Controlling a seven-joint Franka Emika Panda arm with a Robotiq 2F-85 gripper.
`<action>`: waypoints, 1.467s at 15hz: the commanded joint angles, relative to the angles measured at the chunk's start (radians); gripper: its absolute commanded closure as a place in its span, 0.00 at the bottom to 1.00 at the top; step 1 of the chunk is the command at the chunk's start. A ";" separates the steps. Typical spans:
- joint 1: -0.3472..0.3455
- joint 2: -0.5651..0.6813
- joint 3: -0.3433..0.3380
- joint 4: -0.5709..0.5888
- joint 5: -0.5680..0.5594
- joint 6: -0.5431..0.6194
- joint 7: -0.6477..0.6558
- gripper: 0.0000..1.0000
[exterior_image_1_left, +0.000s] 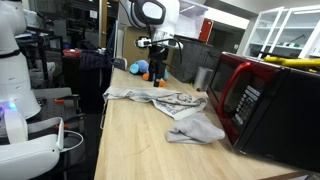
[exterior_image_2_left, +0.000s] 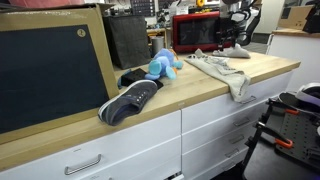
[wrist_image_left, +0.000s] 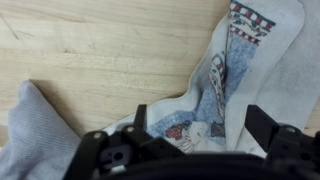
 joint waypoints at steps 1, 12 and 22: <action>-0.003 -0.130 0.015 -0.159 0.029 0.080 -0.106 0.00; 0.058 -0.305 0.043 -0.435 0.057 0.167 -0.302 0.00; 0.084 -0.257 0.070 -0.513 0.026 0.426 -0.266 0.00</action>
